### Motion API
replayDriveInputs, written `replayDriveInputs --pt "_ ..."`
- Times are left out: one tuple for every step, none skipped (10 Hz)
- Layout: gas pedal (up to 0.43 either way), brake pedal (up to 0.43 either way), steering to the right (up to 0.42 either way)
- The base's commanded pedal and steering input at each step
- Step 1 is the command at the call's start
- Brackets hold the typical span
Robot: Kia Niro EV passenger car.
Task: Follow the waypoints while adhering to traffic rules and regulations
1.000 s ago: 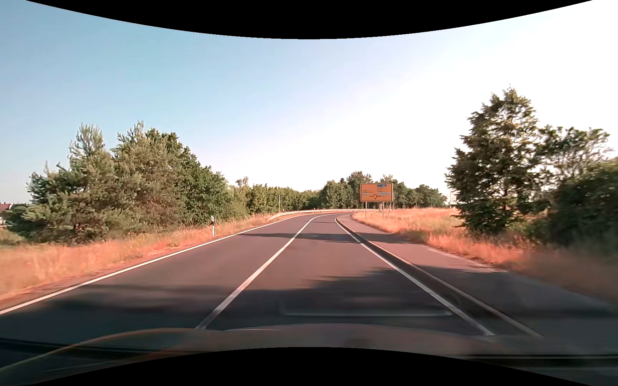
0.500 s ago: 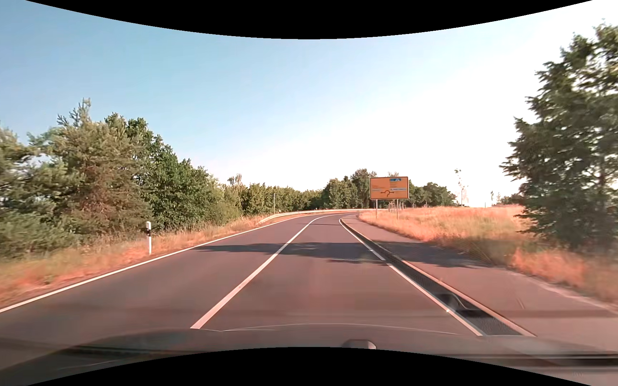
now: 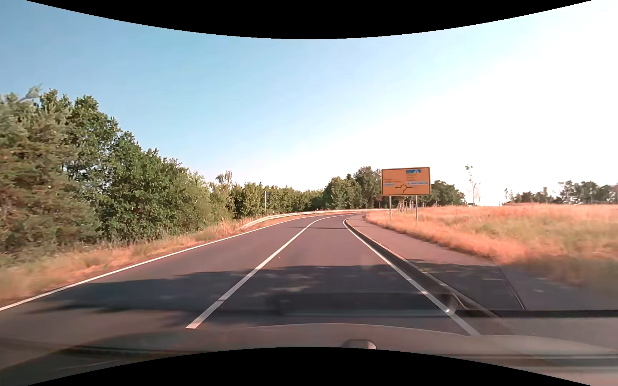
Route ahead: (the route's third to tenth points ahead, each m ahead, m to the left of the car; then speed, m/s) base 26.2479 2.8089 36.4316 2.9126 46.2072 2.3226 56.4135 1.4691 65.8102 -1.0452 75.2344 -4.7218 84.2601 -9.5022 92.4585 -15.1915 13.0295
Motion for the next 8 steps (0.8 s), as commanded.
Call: replayDriveInputs --pt "0.028 0.000 -0.009" --pt "0.028 0.000 -0.008" --pt "0.028 0.000 -0.007" --pt "0.028 0.000 -0.007" --pt "0.028 0.000 -0.006" --pt "0.028 0.000 -0.006" --pt "0.028 0.000 -0.006" --pt "0.028 0.000 -0.006"
